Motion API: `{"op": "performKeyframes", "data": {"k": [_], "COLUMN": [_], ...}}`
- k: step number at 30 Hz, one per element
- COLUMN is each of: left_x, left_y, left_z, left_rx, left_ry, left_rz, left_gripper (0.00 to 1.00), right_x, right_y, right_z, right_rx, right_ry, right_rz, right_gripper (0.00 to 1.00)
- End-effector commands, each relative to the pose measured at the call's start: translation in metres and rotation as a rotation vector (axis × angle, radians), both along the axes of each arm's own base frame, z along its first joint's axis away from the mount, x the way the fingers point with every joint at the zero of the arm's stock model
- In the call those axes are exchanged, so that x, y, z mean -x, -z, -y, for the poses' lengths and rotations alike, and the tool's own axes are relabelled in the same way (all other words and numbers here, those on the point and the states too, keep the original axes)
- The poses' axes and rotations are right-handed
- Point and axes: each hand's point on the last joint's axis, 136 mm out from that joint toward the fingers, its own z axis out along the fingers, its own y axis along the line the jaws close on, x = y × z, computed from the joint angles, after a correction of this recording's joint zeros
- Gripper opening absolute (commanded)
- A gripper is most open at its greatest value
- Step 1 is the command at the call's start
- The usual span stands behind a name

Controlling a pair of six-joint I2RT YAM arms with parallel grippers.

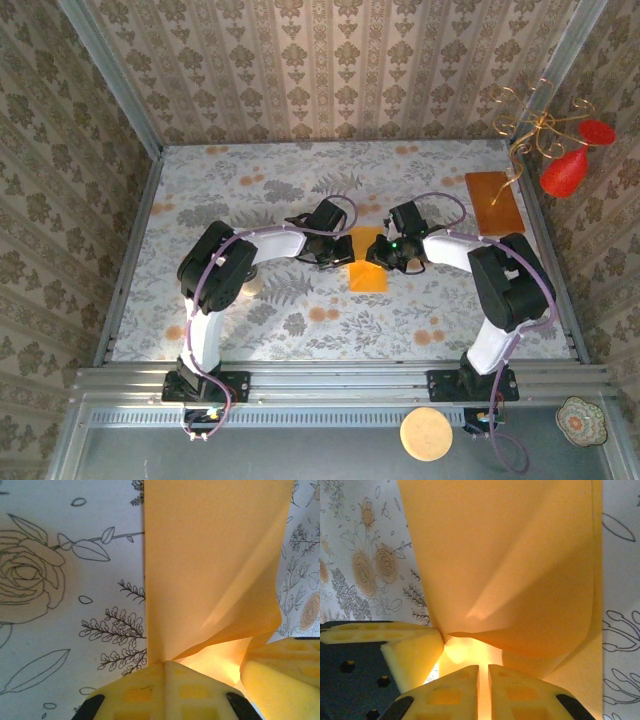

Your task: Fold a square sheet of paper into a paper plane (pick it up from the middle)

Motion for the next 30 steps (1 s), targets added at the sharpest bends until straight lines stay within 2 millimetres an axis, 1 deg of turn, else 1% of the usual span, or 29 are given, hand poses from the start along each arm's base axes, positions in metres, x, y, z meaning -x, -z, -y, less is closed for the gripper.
{"op": "performKeyframes", "data": {"k": [1, 6, 12, 14, 17, 23, 26, 30], "left_x": [0.005, 0.002, -0.002, 0.000, 0.006, 0.027, 0.039, 0.050], "left_y": [0.008, -0.002, -0.030, -0.040, -0.048, -0.049, -0.045, -0.038], "left_z": [-0.003, 0.000, 0.007, 0.007, 0.007, 0.004, 0.006, 0.012], "left_rx": [-0.029, -0.014, 0.031, 0.038, 0.040, 0.045, 0.049, 0.052], "left_ry": [0.019, 0.022, 0.030, 0.031, 0.026, 0.007, 0.012, 0.028], "left_rz": [-0.031, -0.016, 0.041, 0.061, 0.072, 0.047, 0.018, -0.018], "left_gripper": [0.02, 0.04, 0.06, 0.07, 0.10, 0.12, 0.13, 0.13], "right_x": [0.003, 0.010, 0.015, 0.017, 0.017, 0.020, 0.021, 0.021], "right_y": [0.014, 0.024, 0.034, 0.037, 0.039, 0.042, 0.043, 0.044], "right_z": [0.009, 0.014, 0.018, 0.020, 0.022, 0.024, 0.025, 0.026], "right_rx": [0.050, 0.071, 0.092, 0.100, 0.112, 0.124, 0.127, 0.130], "right_ry": [0.023, 0.032, 0.040, 0.046, 0.053, 0.062, 0.066, 0.072], "right_rz": [-0.045, -0.076, -0.107, -0.115, -0.123, -0.137, -0.142, -0.143], "right_gripper": [0.15, 0.15, 0.15, 0.15, 0.15, 0.15, 0.15, 0.15]}}
